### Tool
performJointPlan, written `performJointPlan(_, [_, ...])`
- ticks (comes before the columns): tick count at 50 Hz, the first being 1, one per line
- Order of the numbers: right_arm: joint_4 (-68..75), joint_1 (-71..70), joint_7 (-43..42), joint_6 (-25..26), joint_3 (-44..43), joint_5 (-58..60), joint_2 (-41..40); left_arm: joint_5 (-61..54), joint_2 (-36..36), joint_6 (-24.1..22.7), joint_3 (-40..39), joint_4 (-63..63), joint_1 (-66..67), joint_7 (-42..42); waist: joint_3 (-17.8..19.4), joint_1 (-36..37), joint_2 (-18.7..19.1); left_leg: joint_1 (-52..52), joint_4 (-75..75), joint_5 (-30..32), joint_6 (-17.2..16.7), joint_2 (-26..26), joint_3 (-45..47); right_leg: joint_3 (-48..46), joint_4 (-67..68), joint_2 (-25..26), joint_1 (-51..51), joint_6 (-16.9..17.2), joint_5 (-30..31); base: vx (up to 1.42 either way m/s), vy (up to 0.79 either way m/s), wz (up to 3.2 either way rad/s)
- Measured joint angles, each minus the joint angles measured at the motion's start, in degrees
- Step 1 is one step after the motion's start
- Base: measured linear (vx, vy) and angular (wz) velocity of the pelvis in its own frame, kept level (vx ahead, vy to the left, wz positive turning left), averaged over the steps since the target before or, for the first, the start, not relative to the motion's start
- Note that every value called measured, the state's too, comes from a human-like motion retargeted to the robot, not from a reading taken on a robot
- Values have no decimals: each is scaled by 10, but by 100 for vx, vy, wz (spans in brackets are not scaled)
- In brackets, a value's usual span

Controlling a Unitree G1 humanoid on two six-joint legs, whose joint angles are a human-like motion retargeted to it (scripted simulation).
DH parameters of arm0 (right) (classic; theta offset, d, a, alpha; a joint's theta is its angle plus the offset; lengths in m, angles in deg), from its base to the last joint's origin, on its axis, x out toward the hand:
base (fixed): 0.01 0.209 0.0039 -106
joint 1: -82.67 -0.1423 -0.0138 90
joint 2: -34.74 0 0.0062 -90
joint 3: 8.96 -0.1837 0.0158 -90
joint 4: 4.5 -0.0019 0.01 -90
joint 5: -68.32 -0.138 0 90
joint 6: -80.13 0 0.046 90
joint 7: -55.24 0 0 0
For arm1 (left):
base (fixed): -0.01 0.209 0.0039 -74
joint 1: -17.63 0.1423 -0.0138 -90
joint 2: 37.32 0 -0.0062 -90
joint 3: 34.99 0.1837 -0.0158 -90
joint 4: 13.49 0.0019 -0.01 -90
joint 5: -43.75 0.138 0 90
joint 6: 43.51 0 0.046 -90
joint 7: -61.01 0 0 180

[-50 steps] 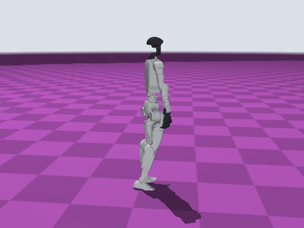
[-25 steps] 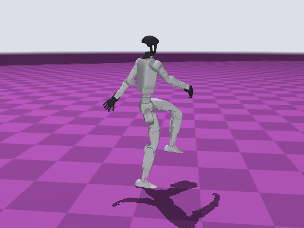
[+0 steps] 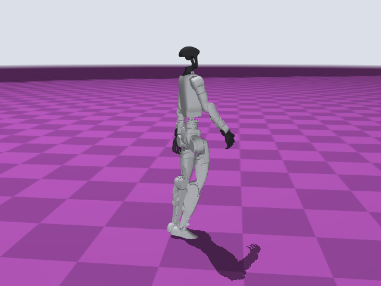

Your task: In place motions

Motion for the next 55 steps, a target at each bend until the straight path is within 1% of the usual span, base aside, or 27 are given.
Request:
performJointPlan(2, [11,50,-16,6,-10,17,12,-15,0,0,21,6,-48,-9,3,-31,20,-13,-10,8,-2,11,-30,-21,92,-11,-45,-4,62,3,-20,88])
performJointPlan(3, [18,70,-28,7,-20,17,18,-27,1,3,38,6,-82,-7,18,-32,27,-19,-9,10,1,20,-33,-12,186,-37,-93,-2,108,-14,-18,45])
performJointPlan(5, [45,105,-43,2,-55,10,34,-58,0,8,71,-14,-145,-1,51,-49,32,-18,-9,10,14,18,-49,12,350,-86,-178,-22,202,-20,-10,55])
performJointPlan(7, [94,130,-43,0,-87,2,53,-78,-9,-9,97,-65,-201,-4,76,-71,36,-28,5,10,27,12,-60,50,503,-123,-269,-23,175,-5,-1,55])
performJointPlan(10, [165,180,-29,24,-117,12,83,-70,-14,-31,117,-165,-276,-19,86,-139,52,-51,14,13,53,-5,-88,76,710,-213,-413,-30,128,2,7,91])
performJointPlan(12, [213,217,-34,40,-130,12,103,-56,-10,-48,124,-229,-317,-29,91,-193,67,-64,22,15,67,-8,-119,99,803,-237,-509,-27,105,6,-1,128])
performJointPlan(16, [238,306,-51,82,-166,7,132,-63,10,-79,151,-311,-388,-57,121,-263,102,-86,40,21,78,21,-163,81,863,-228,-645,-34,87,-2,-6,79])
performJointPlan(20, [238,376,-75,109,-191,-11,152,-67,17,-95,140,-335,-420,-68,124,-287,117,-102,53,22,80,39,-158,53,839,-217,-707,-64,75,1,-2,-19])
performJointPlan(22, [238,389,-86,114,-201,-24,157,-75,15,-96,134,-329,-426,-70,127,-288,113,-100,52,23,77,41,-147,52,817,-211,-696,-67,75,-4,-2,-46])
performJointPlan(25, [238,390,-92,113,-217,-42,155,-90,6,-98,128,-308,-425,-68,129,-273,100,-87,37,19,69,37,-128,53,781,-199,-639,-59,78,-6,2,-58])
performJointPlan(28, [238,377,-77,108,-218,-53,148,-90,-8,-97,127,-273,-393,-53,113,-247,85,-65,9,21,56,24,-102,42,733,-194,-543,-50,80,3,4,-70])
performJointPlan(30, [238,359,-63,102,-214,-59,138,-84,-22,-96,130,-241,-359,-45,99,-219,78,-54,-4,21,49,19,-82,36,680,-174,-467,-38,88,0,7,-84])
performJointPlan(33, [230,324,-37,75,-192,-57,121,-78,-49,-91,140,-175,-304,-36,86,-165,74,-39,-17,21,41,22,-49,17,552,-124,-332,-30,105,-4,13,-96])
performJointPlan(36, [207,288,-30,54,-146,-31,106,-61,-77,-77,134,-116,-241,-21,74,-116,78,-25,-28,21,30,32,-18,49,360,-38,-200,3,138,-6,15,-88])
performJointPlan(38, [200,258,-46,50,-108,-10,98,-40,-92,-71,114,-87,-195,-14,62,-102,77,-20,-32,19,24,28,-13,53,205,0,-105,23,160,-7,21,-20])
performJointPlan(39, [199,240,-54,50,-86,-4,96,-29,-95,-68,102,-74,-172,-12,54,-97,74,-20,-31,18,22,22,-12,38,131,10,-62,34,122,-3,19,5])
performJointPlan(40, [199,221,-61,50,-65,1,93,-19,-97,-66,90,-62,-150,-12,44,-92,69,-22,-29,16,20,14,-11,16,59,17,-22,46,61,1,17,2])
performJointPlan(42, [206,176,-64,54,-18,4,81,11,-87,-62,50,-43,-98,-17,28,-79,42,-14,-18,7,15,-7,1,-19,-43,27,26,14,12,3,20,-22])
performJointPlan(43, [207,156,-61,56,0,4,72,23,-78,-57,32,-37,-71,-18,20,-66,29,-12,-8,6,13,-12,11,-13,-74,27,30,-1,17,1,22,-82])
performJointPlan(45, [205,113,-51,60,32,-3,49,40,-52,-44,-2,-31,-16,-16,0,-15,-3,-28,38,33,13,-15,58,29,-103,14,22,-7,38,-7,20,-134])
performJointPlan(46, [193,88,-45,59,43,-11,39,40,-40,-43,-14,-26,2,-18,-8,-3,-24,-78,118,83,9,-1,67,38,-96,-10,2,0,38,-37,22,-92])
performJointPlan(47, [174,61,-41,58,50,-19,30,38,-30,-44,-26,-20,18,-22,-7,10,-41,-131,205,136,16,21,73,47,-88,-30,-14,6,38,-67,21,-49])
performJointPlan(48, [142,34,-42,54,50,-24,20,34,-19,-52,-38,-12,26,-32,14,24,-52,-189,305,195,43,57,77,57,-80,-39,-23,8,39,-75,12,-87])
performJointPlan(50, [76,-30,-33,44,56,-52,6,15,1,-63,-41,-1,43,-43,77,72,-64,-311,498,229,92,87,22,92,-85,-25,-12,0,50,-67,0,-137])
performJointPlan(52, [31,-106,-21,49,40,-77,-8,28,13,-53,-34,23,60,-29,122,97,-61,-393,694,132,127,182,35,99,-94,7,11,-21,55,-39,4,-97])
performJointPlan(53, [12,-137,-29,48,10,-73,-22,55,13,-42,-37,42,69,-23,134,114,-62,-442,755,116,132,196,25,107,-91,13,14,-30,55,-25,12,-98])
performJointPlan(55, [-31,-191,-40,40,-28,-88,-42,108,10,-21,-34,76,88,-15,152,164,-81,-527,841,90,134,207,31,141,-71,-5,2,-34,58,-14,13,-121])
